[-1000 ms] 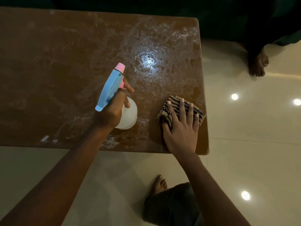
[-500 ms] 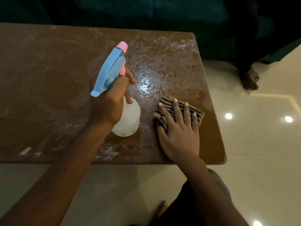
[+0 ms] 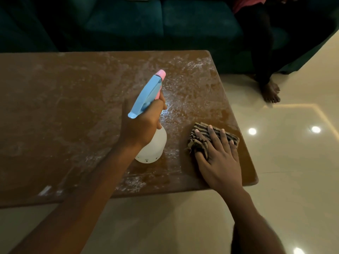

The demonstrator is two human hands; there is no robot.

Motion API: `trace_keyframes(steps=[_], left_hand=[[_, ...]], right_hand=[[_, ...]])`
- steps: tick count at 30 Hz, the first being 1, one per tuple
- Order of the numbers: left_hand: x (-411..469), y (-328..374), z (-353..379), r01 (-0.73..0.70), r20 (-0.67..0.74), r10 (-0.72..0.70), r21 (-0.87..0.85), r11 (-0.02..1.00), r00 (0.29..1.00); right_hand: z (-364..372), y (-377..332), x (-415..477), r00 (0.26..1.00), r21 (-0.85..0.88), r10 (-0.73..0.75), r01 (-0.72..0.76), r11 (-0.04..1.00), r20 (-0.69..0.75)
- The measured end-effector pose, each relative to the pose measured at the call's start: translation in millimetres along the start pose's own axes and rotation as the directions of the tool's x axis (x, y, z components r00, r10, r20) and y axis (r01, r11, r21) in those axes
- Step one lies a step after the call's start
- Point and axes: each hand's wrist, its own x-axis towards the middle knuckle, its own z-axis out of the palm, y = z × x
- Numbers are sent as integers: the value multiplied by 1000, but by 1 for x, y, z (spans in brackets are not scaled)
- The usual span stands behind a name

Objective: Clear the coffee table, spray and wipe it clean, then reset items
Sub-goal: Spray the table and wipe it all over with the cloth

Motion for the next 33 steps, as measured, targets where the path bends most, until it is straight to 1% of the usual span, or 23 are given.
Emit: trace_keyframes(steps=[6,8,12,15,17,20,22,24,27,31,33], left_hand=[[-1,-6,-7,-19,-28,18,-56,998,999],[-1,-6,-7,-31,-10,30,-45,999,999],[6,-1,-1,17,29,-17,3,1000,999],[21,6,6,63,63,-68,78,995,996],[33,11,13,95,110,-111,145,985,988],[43,16,26,130,202,-204,329,935,958],[45,17,33,117,238,-263,492,863,935],[44,19,37,85,289,-306,586,806,907],[46,19,43,70,345,-354,623,779,869],[56,17,45,42,362,-374,669,742,854],[62,14,42,49,354,-384,678,733,853]], right_hand=[[-1,0,1,1000,-39,-3,4,999,24],[-1,0,2,999,-47,-22,24,999,33],[-2,7,2,995,-53,-90,93,994,51],[-6,13,4,981,-67,-168,175,982,98],[-11,21,4,966,-64,-219,229,971,134],[-18,39,-2,954,-43,-257,267,963,155],[-22,51,-7,956,-35,-252,260,965,152],[-26,57,-10,962,-34,-231,238,971,148],[-29,60,-11,973,-6,-189,192,981,134],[-31,61,-5,991,30,-112,110,994,79],[-32,62,3,995,21,-62,61,998,84]])
